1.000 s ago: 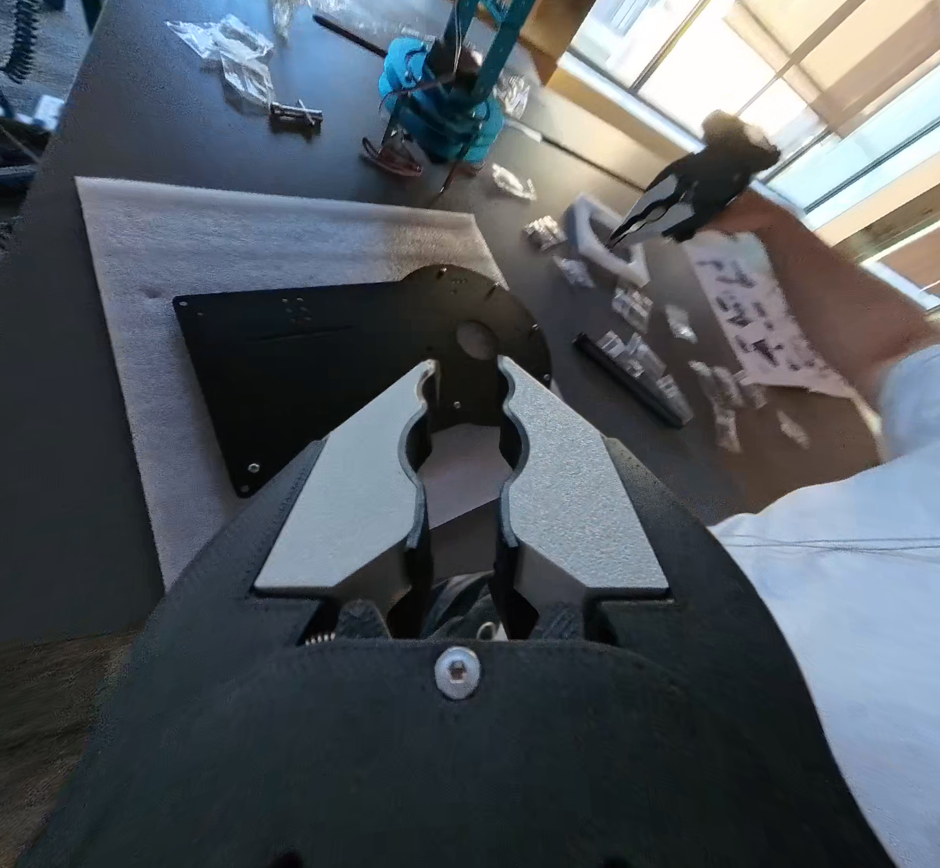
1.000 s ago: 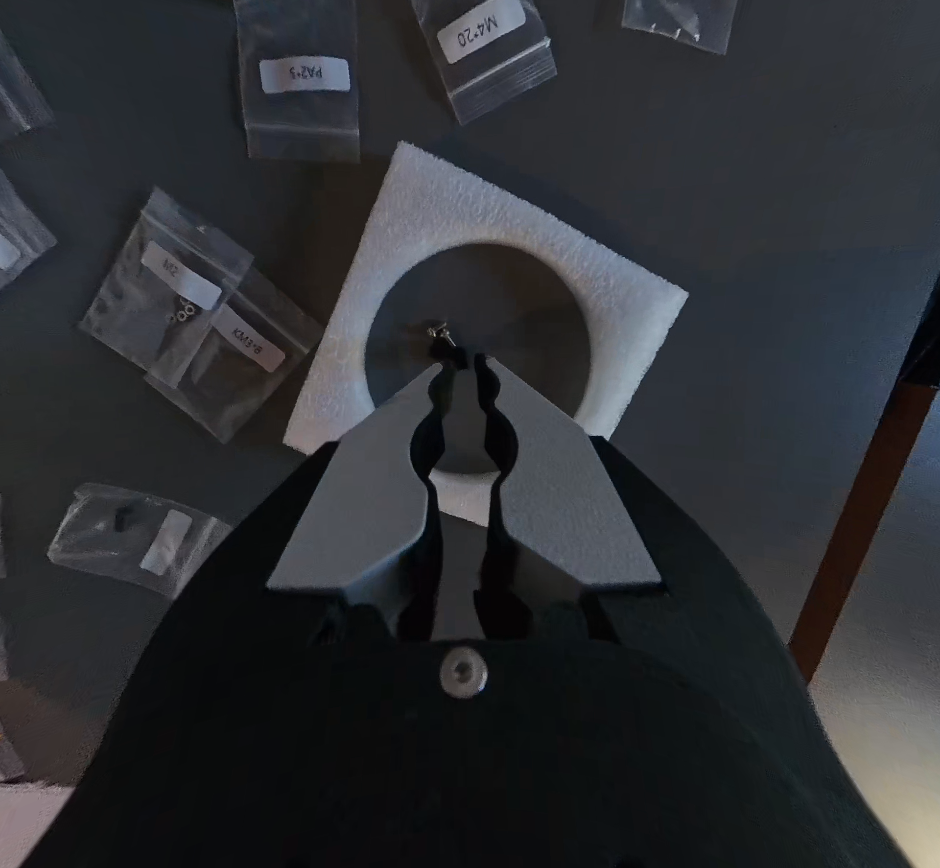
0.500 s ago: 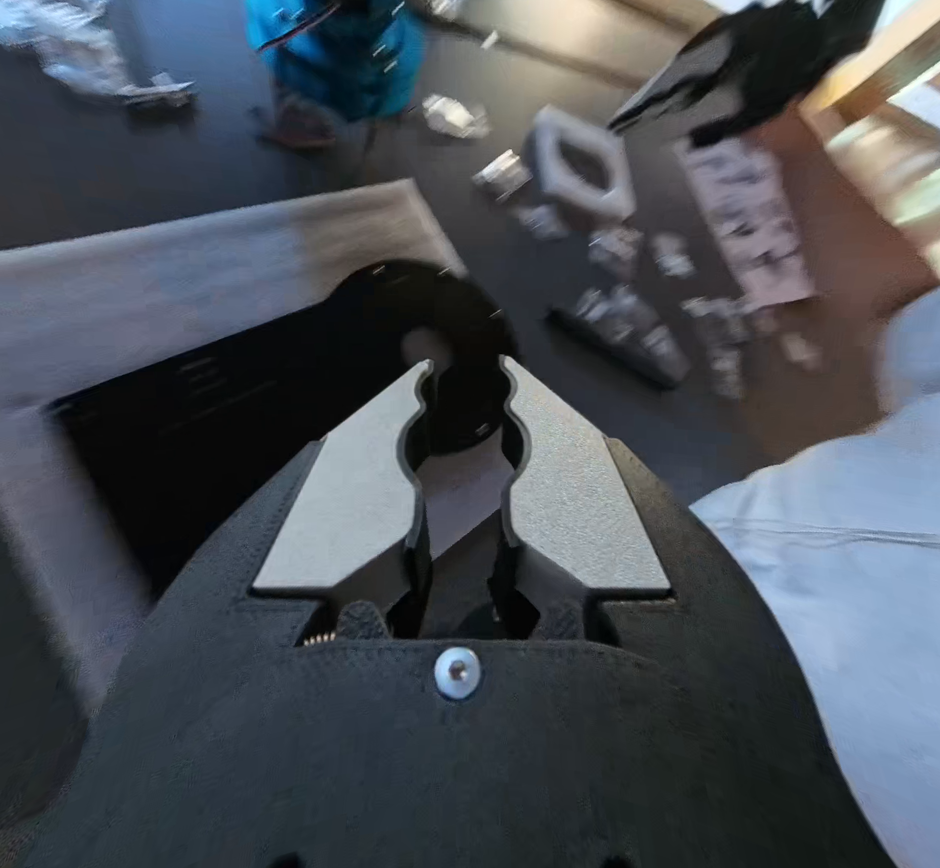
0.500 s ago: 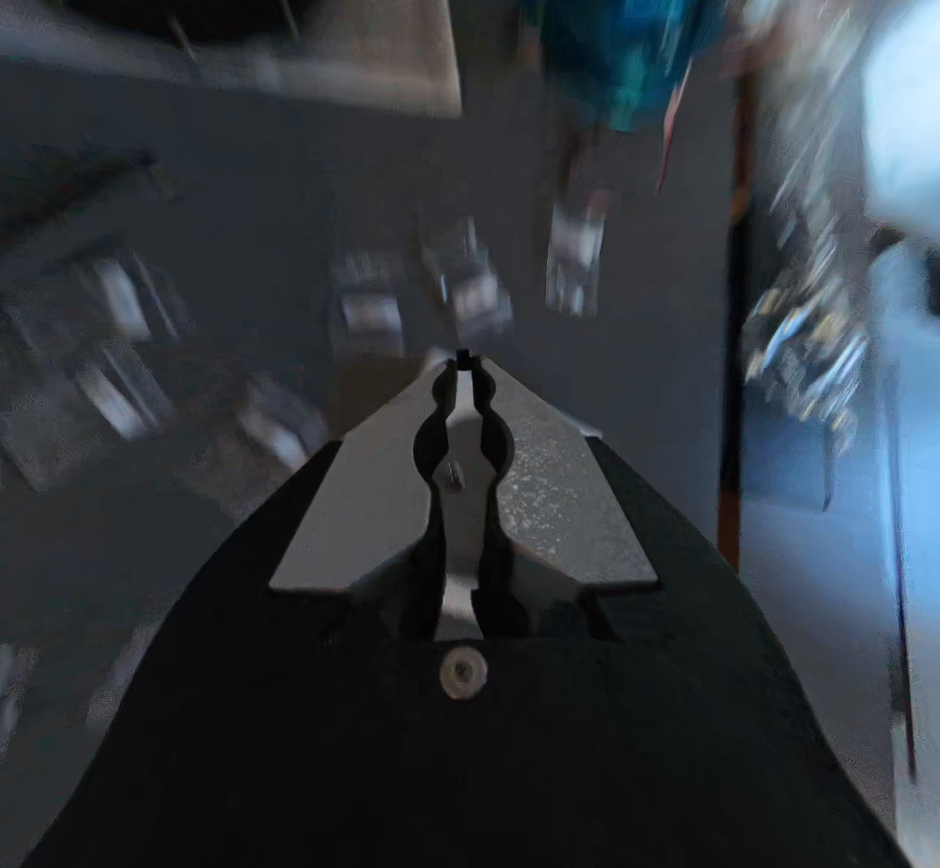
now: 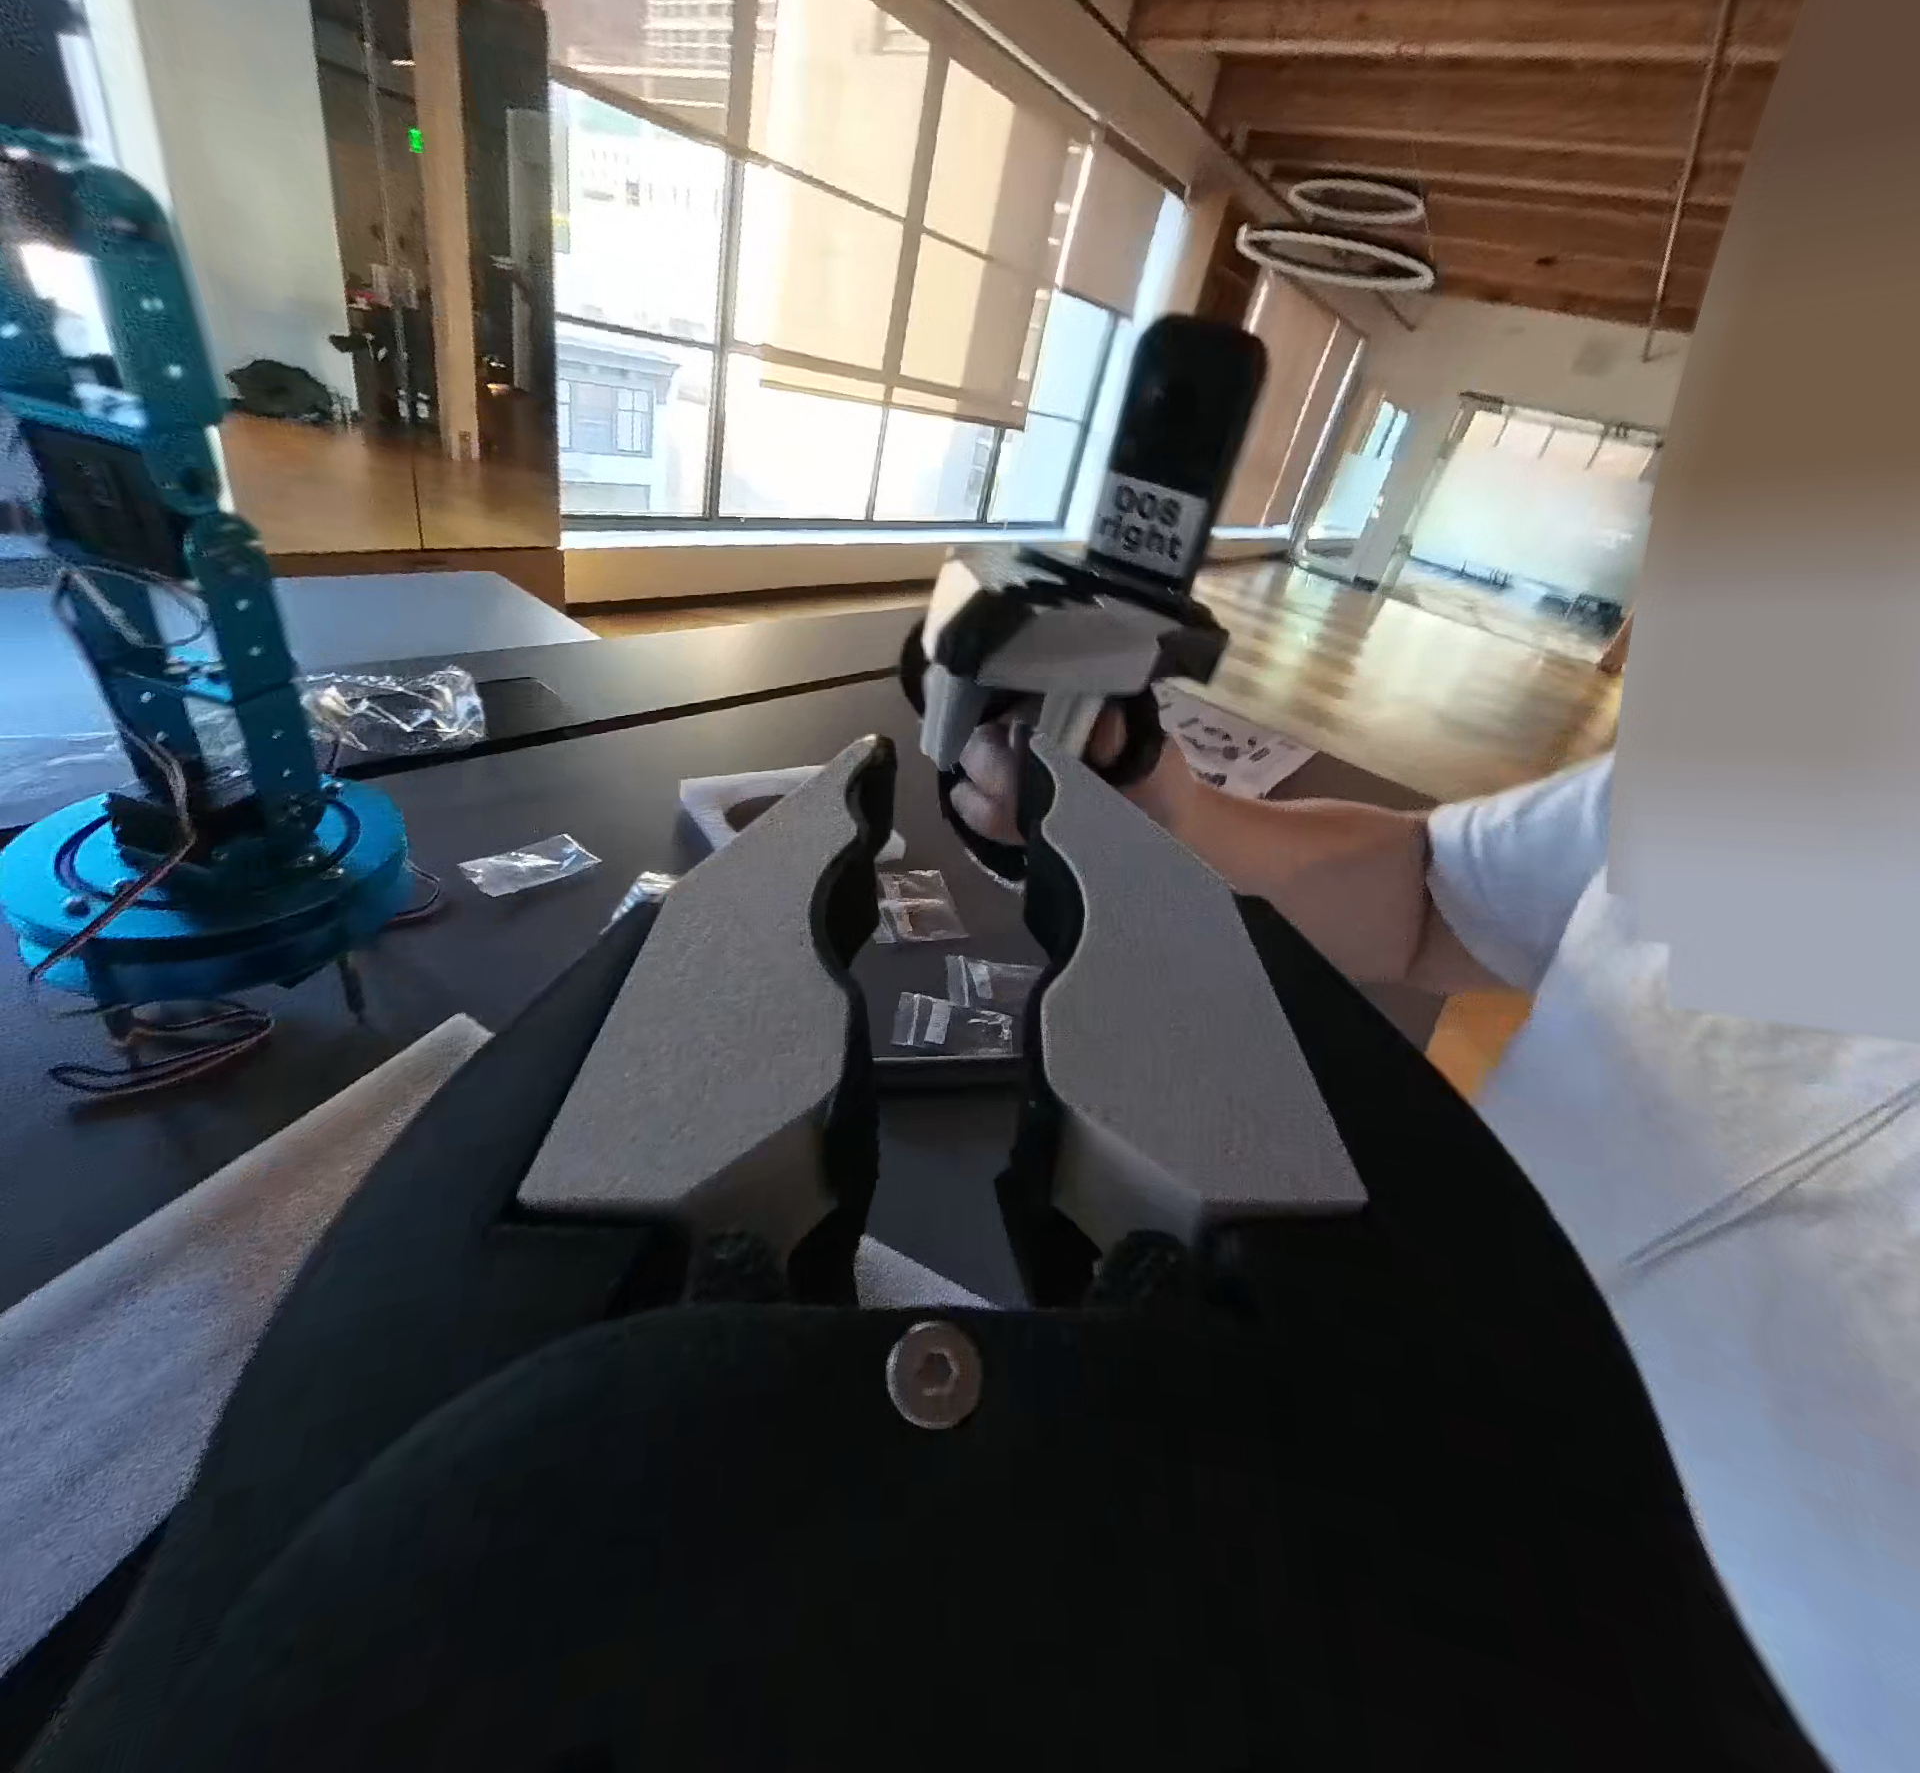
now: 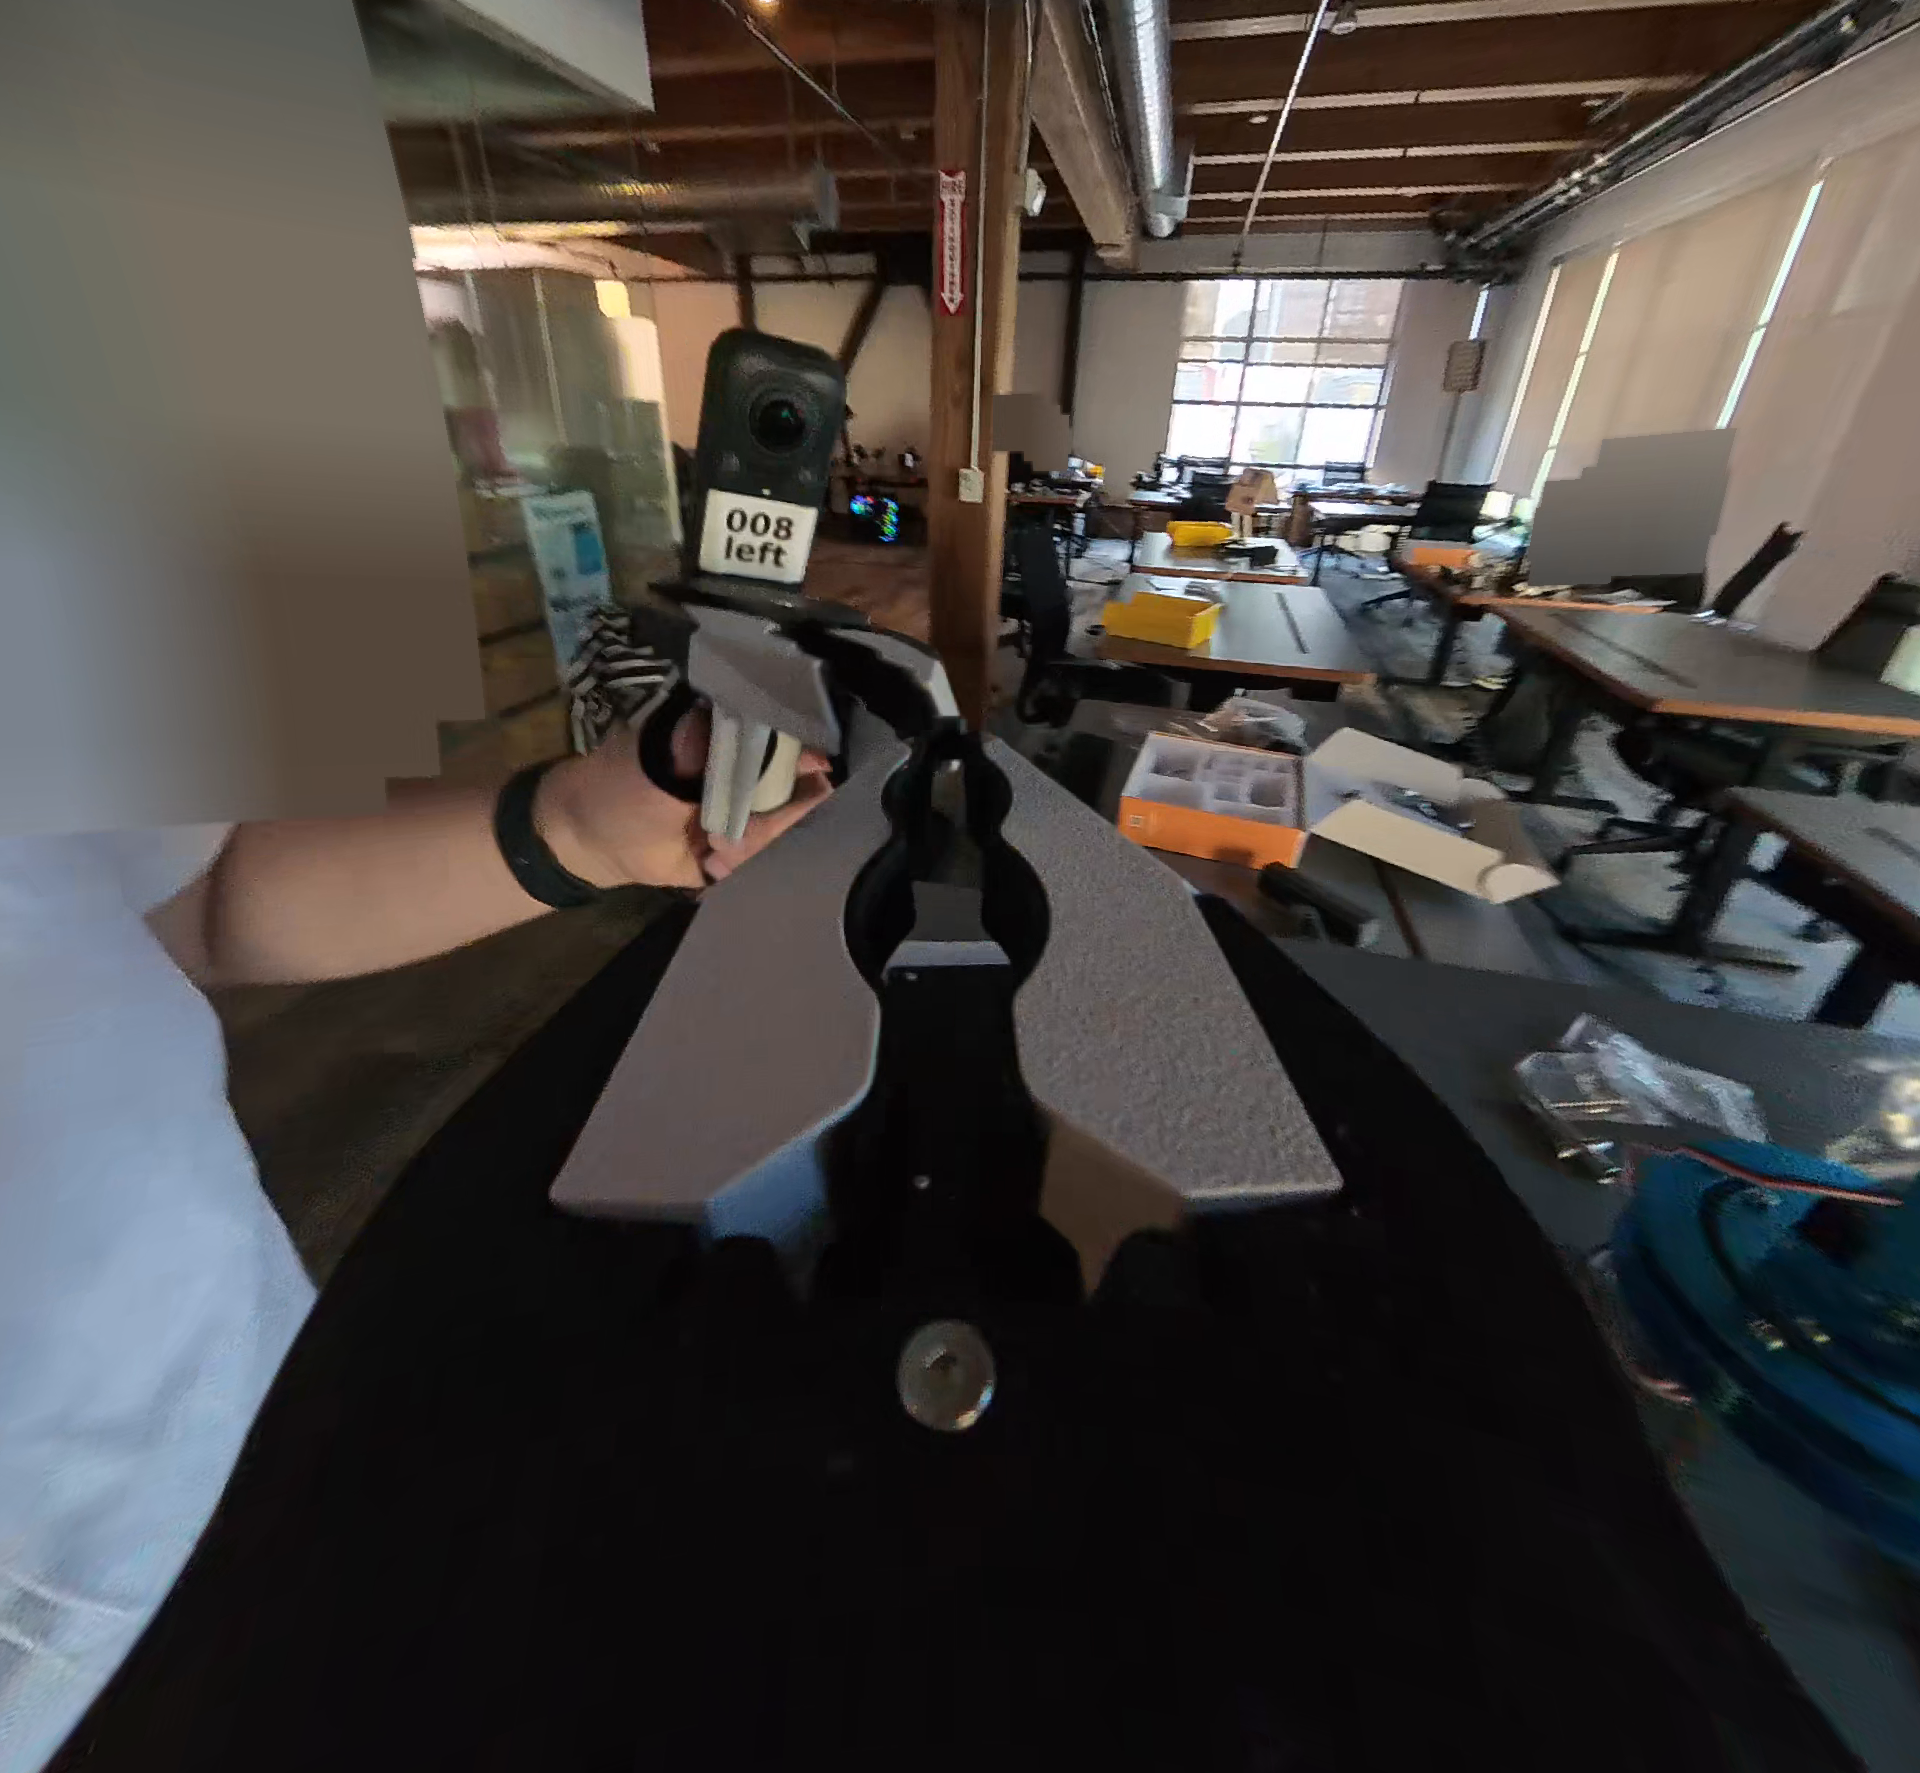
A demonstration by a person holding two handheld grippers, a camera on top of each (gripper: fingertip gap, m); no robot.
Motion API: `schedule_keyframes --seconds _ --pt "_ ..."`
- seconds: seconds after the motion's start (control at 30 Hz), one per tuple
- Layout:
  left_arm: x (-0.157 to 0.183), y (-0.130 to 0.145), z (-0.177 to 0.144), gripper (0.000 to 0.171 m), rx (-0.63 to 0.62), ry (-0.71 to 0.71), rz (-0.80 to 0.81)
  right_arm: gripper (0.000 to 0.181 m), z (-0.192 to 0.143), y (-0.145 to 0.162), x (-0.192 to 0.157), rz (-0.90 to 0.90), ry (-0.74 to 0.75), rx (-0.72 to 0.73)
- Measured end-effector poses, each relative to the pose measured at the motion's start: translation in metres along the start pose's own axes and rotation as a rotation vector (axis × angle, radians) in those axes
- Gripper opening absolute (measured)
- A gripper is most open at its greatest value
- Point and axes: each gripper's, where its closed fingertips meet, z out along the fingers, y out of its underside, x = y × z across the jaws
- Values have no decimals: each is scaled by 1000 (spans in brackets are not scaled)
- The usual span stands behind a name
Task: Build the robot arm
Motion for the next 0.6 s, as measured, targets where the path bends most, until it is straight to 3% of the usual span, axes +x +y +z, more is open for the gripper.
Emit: schedule_keyframes --seconds 0.17,0.27,0.4,0.6 --pt "-15 -17 -30 23 77 155 -280 4 34 8 1 -231 143 -52" --pt "-40 -12 -52 20 59 176 -315 4 57 26 35 -289 414 -199" --pt "-97 11 -85 18 -73 62 -211 4 56 70 88 -340 877 -600" --pt "-146 45 -126 17 -286 145 -256 4 73 118 101 -160 1163 -741"
